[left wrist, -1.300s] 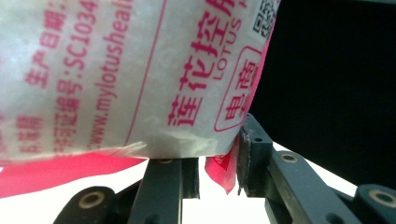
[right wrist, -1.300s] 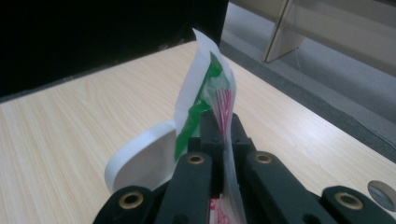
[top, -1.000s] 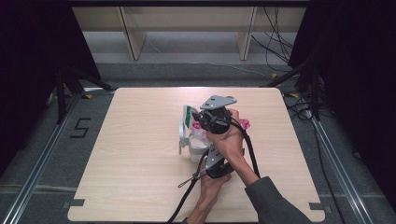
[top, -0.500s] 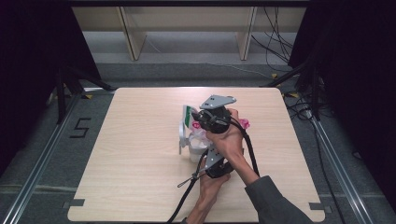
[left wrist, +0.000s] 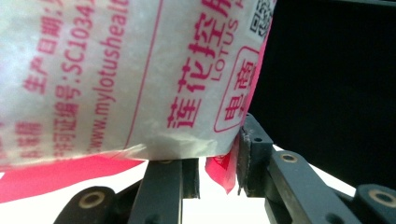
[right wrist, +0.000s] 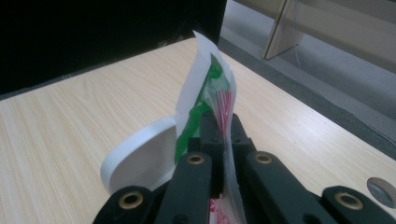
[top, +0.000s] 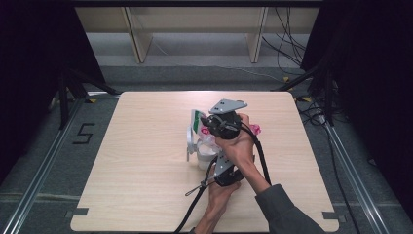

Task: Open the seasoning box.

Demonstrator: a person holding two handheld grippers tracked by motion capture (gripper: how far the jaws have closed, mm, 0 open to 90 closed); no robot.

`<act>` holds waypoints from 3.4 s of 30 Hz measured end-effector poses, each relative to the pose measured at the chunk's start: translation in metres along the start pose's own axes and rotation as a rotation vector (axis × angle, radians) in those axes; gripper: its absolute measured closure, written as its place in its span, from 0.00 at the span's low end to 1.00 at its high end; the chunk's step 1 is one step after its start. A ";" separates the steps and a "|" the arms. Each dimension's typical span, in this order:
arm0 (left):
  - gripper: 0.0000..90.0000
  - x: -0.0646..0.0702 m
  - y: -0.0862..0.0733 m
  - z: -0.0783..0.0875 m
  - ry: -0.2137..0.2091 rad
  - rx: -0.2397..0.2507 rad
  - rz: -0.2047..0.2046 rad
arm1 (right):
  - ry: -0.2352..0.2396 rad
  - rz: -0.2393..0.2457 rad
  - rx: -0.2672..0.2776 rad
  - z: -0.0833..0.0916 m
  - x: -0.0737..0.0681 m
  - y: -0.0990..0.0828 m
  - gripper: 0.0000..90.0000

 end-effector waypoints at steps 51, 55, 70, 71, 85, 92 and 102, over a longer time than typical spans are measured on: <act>0.81 -0.001 0.003 0.000 -0.002 0.024 -0.006 | -0.009 0.006 0.019 0.001 -0.002 0.003 1.00; 0.81 0.003 -0.004 -0.001 -0.044 -0.037 -0.020 | -0.013 0.025 -0.014 -0.002 -0.003 0.000 1.00; 0.81 0.002 -0.003 -0.001 -0.051 -0.024 -0.019 | -0.010 0.038 -0.010 -0.002 -0.003 0.000 1.00; 0.81 0.001 -0.003 -0.001 -0.049 -0.025 -0.023 | -0.016 0.013 0.009 -0.001 -0.003 0.002 1.00; 0.81 0.002 -0.004 -0.001 -0.053 -0.028 -0.016 | -0.001 0.019 -0.011 -0.003 -0.003 -0.001 1.00; 0.81 0.002 -0.004 -0.002 -0.057 -0.025 -0.012 | -0.006 0.039 -0.012 -0.006 -0.002 -0.001 1.00; 0.81 0.003 -0.004 -0.002 -0.062 -0.019 -0.014 | -0.004 0.028 -0.006 -0.003 0.000 0.001 1.00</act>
Point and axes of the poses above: each handheld gripper's, and its own axes: z roughly backward along the jaws, y roughly out of its top, x roughly to its right, the point moved 9 cm from there along -z, roughly forward along the jaws, and after that the axes turned 1 degree about y, right-handed, at the moved point
